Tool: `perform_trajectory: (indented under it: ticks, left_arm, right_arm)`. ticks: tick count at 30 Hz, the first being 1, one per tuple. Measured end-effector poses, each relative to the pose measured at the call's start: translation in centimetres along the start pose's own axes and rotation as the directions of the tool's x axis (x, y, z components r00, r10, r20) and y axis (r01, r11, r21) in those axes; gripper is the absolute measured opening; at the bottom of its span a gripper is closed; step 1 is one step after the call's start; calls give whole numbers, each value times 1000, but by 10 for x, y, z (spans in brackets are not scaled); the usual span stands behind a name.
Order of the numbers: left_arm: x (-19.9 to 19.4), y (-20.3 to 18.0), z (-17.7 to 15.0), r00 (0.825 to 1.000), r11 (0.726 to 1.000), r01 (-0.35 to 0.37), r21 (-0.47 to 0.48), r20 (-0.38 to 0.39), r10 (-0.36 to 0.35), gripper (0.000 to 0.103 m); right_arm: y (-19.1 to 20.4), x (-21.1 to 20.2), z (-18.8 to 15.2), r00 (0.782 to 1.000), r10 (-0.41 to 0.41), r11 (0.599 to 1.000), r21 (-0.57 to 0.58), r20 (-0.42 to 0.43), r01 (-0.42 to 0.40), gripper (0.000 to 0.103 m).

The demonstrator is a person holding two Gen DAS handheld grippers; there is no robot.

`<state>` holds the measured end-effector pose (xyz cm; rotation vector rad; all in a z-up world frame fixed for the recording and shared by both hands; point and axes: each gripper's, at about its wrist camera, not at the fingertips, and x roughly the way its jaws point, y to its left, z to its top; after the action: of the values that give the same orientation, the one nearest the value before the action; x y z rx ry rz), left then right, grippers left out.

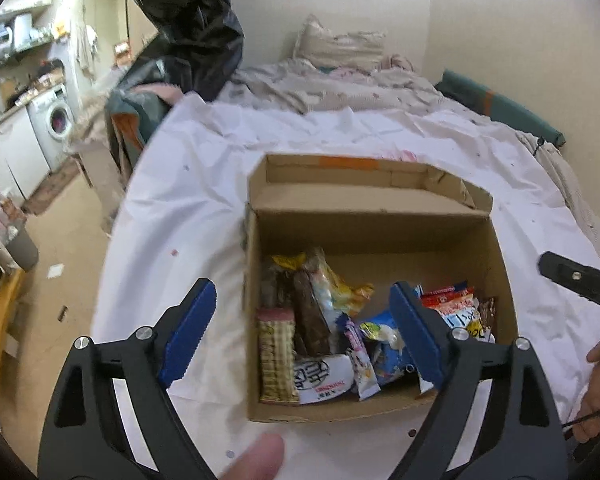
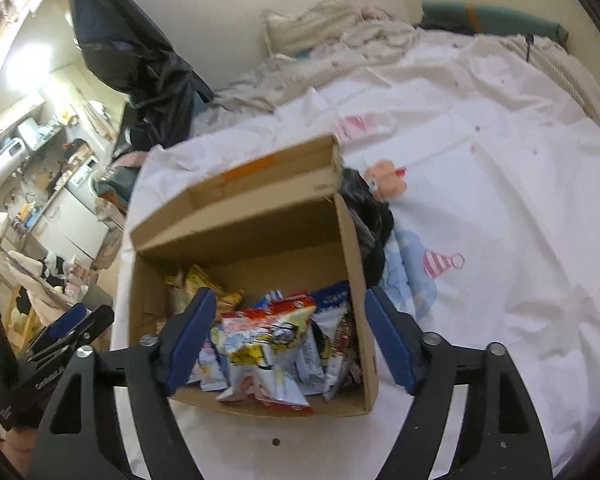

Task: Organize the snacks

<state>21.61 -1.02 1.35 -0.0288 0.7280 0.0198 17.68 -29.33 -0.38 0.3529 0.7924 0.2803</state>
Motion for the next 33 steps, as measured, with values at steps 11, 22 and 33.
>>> perform_trajectory:
  ticks: [11, 22, 33]
  left_arm:
    - [-55, 15, -18, 997, 1000, 11, -3, 81, -10, 86]
    - [-87, 33, -58, 998, 999, 27, -33, 52, -25, 86]
    - [-115, 43, -83, 991, 998, 12, -60, 136, -4, 103]
  right_arm:
    - [31, -42, -24, 995, 12, 997, -71, 100, -5, 103]
    - [47, -67, -67, 994, -9, 995, -94, 107, 19, 103]
    - [60, -68, -99, 989, -80, 983, -153, 128, 99, 103]
